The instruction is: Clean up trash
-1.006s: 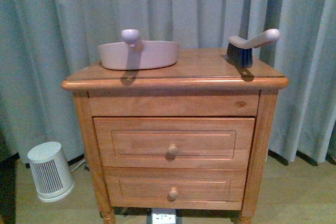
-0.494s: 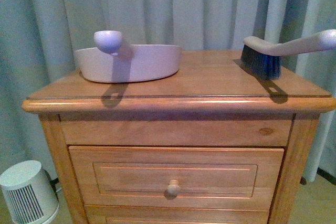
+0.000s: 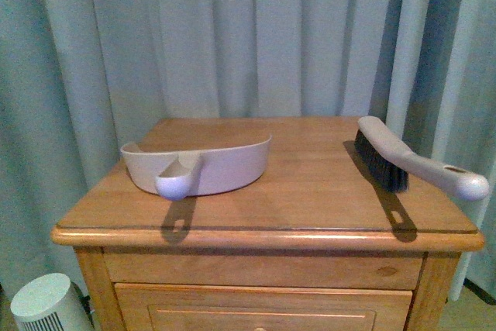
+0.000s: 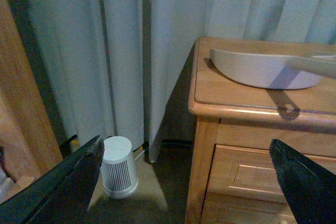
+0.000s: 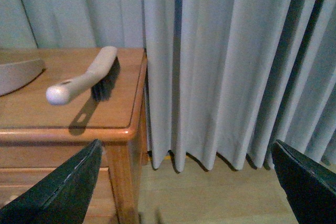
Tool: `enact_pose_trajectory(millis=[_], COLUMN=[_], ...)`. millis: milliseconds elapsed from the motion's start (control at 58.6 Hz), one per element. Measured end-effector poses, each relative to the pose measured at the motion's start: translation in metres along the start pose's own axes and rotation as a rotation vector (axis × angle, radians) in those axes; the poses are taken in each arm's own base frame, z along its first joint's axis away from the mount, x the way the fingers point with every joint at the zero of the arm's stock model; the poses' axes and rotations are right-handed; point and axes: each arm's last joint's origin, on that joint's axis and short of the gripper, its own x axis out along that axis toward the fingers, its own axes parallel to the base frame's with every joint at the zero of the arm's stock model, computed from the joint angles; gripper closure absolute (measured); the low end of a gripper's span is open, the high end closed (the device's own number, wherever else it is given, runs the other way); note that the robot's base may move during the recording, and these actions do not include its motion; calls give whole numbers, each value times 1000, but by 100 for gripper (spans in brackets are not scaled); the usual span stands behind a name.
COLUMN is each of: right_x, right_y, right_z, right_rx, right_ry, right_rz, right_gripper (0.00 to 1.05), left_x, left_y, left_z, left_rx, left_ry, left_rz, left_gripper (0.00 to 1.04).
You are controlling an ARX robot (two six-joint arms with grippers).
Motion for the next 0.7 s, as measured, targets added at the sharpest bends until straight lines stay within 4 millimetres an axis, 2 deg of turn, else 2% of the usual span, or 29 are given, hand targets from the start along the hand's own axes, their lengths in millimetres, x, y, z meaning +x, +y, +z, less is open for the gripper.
enact_pose_trajectory(millis=[102,188,358,494,597,699], right_x=[0,0,0,0,0,0], right_y=[0,0,0,0,0,0], right_z=[0,0,0,0,0,0], right_rx=[0,0,0,0,0,0], right_ry=[0,0,0,0,0,0], right_rz=[0,1,0,0,0,0], right_gripper=[7,7,7,7,7,7], left_x=[8,26,86,137,165,185], left_y=[-3,-10,-37,-75,-103,-133], left_z=[7,33,93,131,142,133], left_rx=[-127,-114,55,127,130,127], left_ry=[79,129,302,437,510,579], left_rz=[-52,-100,-132,-165,-168,-187], left_gripper=[8,8,8,8,8,8])
